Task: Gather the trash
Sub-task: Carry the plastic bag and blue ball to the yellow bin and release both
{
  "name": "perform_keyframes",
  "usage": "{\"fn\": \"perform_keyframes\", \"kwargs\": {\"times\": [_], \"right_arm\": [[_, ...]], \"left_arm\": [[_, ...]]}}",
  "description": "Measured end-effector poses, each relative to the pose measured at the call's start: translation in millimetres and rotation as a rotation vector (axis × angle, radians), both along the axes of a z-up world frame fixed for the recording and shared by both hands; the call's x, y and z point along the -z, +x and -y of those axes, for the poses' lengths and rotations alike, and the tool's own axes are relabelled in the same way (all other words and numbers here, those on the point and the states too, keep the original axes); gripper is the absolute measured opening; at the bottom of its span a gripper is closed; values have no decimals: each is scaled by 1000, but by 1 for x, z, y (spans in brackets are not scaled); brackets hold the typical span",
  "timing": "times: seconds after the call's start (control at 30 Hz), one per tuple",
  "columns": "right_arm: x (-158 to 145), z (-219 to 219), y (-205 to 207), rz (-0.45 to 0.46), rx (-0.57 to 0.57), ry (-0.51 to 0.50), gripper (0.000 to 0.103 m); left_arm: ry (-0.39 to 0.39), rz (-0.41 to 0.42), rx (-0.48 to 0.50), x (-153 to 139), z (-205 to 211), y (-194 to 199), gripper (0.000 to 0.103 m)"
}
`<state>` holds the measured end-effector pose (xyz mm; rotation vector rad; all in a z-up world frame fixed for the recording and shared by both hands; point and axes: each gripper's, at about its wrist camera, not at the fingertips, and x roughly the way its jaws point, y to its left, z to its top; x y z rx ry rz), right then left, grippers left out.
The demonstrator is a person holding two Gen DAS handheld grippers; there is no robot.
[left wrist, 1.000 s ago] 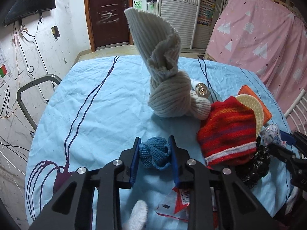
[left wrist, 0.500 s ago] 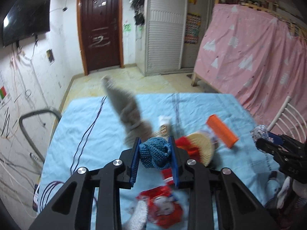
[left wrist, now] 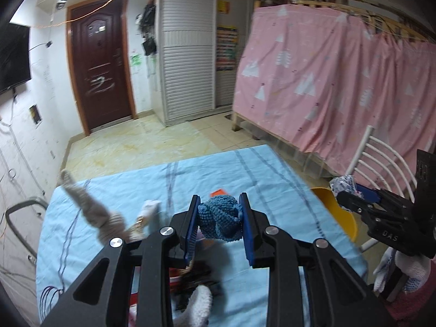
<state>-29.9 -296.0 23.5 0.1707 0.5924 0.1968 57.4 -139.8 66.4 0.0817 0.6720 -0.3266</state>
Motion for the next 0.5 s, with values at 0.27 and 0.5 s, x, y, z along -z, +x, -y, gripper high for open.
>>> {"fn": "perform_keyframes", "kwargs": {"times": [0.27, 0.5], "right_arm": [[2, 39, -9, 16, 100, 1, 51], [16, 77, -12, -7, 189, 7, 51]], "left_arm": [[-36, -21, 147, -8, 62, 0, 20], [-74, -52, 284, -7, 124, 3, 20]]}}
